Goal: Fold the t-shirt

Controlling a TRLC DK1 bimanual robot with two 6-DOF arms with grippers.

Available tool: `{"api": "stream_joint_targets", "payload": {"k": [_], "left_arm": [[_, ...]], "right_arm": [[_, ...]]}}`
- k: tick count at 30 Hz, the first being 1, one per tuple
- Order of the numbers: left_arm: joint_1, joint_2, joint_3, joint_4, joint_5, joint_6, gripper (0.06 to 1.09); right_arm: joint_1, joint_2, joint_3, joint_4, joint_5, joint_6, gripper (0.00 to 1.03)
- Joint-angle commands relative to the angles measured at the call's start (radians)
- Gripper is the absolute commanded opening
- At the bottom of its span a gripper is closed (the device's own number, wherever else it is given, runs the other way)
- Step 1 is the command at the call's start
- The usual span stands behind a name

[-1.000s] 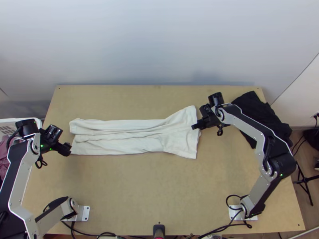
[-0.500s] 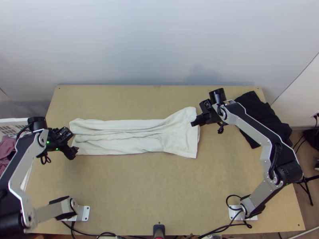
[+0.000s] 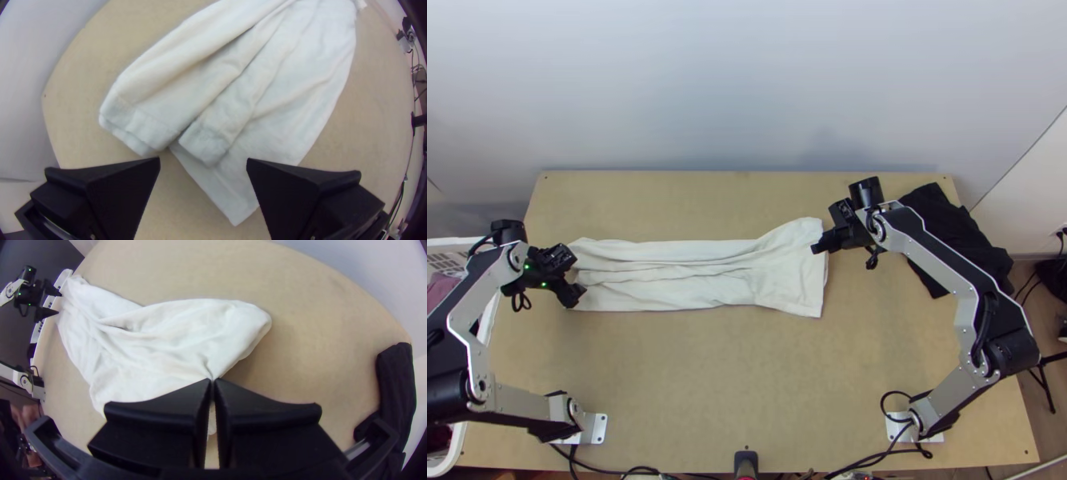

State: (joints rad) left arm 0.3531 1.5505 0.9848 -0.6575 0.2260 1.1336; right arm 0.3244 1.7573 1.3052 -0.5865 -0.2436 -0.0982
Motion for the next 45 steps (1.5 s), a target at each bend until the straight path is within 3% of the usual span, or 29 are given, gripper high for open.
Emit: {"api": "stream_joint_targets", "payload": {"k": [1, 7, 21, 26, 28, 34, 45], "left_arm": [[-0.019, 0.054, -0.001, 0.015, -0.024, -0.017, 1.00], [-0.023, 0.065, -0.009, 0.073, -0.030, -0.072, 0.97], [-0.014, 0.109, 0.058, -0.001, -0.024, -0.098, 0.97], [-0.023, 0.118, 0.045, 0.002, -0.020, -0.097, 0.63], [-0.026, 0.120, 0.043, 0.010, -0.020, -0.100, 0.60], [-0.019, 0.100, 0.046, 0.067, -0.014, -0.152, 0.60], [-0.013, 0.097, 0.081, 0.027, -0.014, -0.170, 0.60]], "right_arm": [[-0.008, -0.010, 0.002, 0.001, 0.000, -0.001, 0.03], [-0.010, -0.016, 0.003, 0.001, 0.000, -0.005, 0.03], [-0.008, -0.022, -0.006, 0.001, 0.000, -0.009, 0.03], [-0.008, -0.021, 0.002, 0.001, 0.000, -0.009, 0.03], [-0.008, -0.021, 0.002, 0.001, 0.000, -0.009, 0.03], [-0.007, -0.022, -0.003, 0.001, 0.000, -0.009, 0.03], [-0.005, -0.027, -0.011, 0.001, 0.000, -0.012, 0.03]]}}
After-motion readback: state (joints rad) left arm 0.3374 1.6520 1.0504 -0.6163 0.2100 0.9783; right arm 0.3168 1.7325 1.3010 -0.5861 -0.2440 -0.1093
